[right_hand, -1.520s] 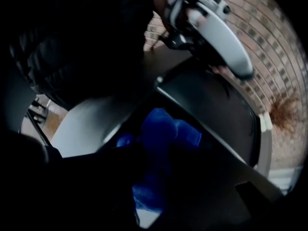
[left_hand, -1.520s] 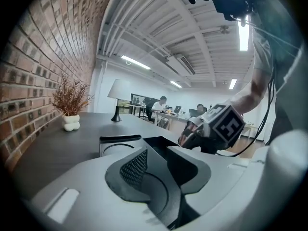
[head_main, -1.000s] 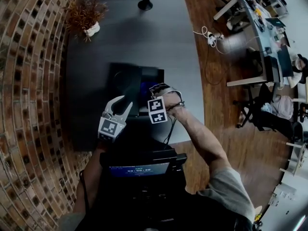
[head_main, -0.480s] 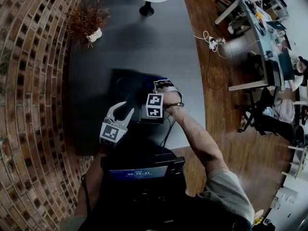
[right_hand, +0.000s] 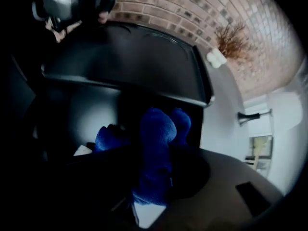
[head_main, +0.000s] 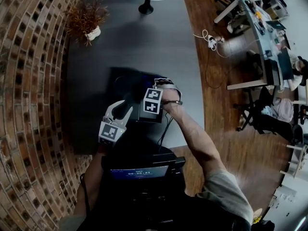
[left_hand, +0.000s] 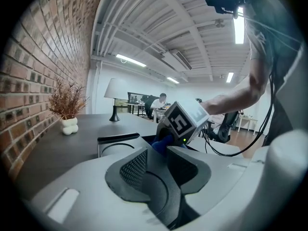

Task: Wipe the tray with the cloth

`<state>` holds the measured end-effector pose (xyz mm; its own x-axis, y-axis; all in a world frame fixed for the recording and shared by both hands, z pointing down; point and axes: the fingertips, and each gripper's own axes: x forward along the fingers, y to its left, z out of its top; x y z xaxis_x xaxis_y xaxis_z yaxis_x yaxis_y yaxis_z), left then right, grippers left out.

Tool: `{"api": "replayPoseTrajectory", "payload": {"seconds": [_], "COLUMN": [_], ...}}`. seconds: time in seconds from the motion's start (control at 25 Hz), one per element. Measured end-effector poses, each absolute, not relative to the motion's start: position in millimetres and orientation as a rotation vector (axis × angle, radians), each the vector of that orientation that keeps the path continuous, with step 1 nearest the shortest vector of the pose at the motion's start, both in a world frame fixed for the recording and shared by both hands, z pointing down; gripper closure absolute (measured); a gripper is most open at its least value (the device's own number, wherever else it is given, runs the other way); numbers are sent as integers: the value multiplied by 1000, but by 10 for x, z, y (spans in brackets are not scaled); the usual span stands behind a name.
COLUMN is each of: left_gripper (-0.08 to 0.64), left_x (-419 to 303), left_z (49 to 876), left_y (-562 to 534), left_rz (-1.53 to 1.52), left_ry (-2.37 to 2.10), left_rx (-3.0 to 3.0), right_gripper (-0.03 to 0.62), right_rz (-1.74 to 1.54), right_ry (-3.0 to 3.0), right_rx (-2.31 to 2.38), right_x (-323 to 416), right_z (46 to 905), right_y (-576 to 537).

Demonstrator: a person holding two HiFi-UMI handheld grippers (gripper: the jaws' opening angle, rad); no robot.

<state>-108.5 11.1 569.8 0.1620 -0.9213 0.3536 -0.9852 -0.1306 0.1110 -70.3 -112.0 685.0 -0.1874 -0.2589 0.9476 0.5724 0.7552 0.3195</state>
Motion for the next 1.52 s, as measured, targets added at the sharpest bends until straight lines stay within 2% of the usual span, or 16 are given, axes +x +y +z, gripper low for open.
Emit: {"api": "replayPoseTrajectory", "payload": {"seconds": [0.28, 0.44, 0.52, 0.68, 0.84, 1.08, 1.32, 1.52], "left_gripper": [451, 451, 451, 452, 453, 453, 453, 453], "left_x": [-1086, -1099, -1109, -1125, -1137, -1190, -1208, -1264], "left_z": [5688, 5686, 5687, 5697, 5713, 5827, 5892, 5819], "left_y": [111, 124, 129, 137, 112, 106, 211, 364], "left_rz": [275, 247, 240, 250, 249, 245, 300, 223], "left_ry": [-1835, -1831, -1832, -1841, -1843, -1849, -1811, -1855], "left_rx": [2129, 2122, 2116, 2116, 2120, 2129, 2115, 2051], "right_gripper": [439, 439, 439, 440, 445, 442, 437, 437], "right_rz": [-552, -540, -629, -1028, -1199, -1057, -900, -612], "right_ry": [-1931, -1885, -1823, -1648, -1550, -1656, -1705, -1795], "right_rx": [29, -224, -428, -846, -897, -396, -192, -133], "right_x": [-1018, -908, -701, -248, -60, -332, -879, -824], "right_z": [6723, 6786, 6782, 6780, 6752, 6686, 6910, 6775], "right_y": [-1292, -777, -407, 284, 247, -543, -991, -1123]}}
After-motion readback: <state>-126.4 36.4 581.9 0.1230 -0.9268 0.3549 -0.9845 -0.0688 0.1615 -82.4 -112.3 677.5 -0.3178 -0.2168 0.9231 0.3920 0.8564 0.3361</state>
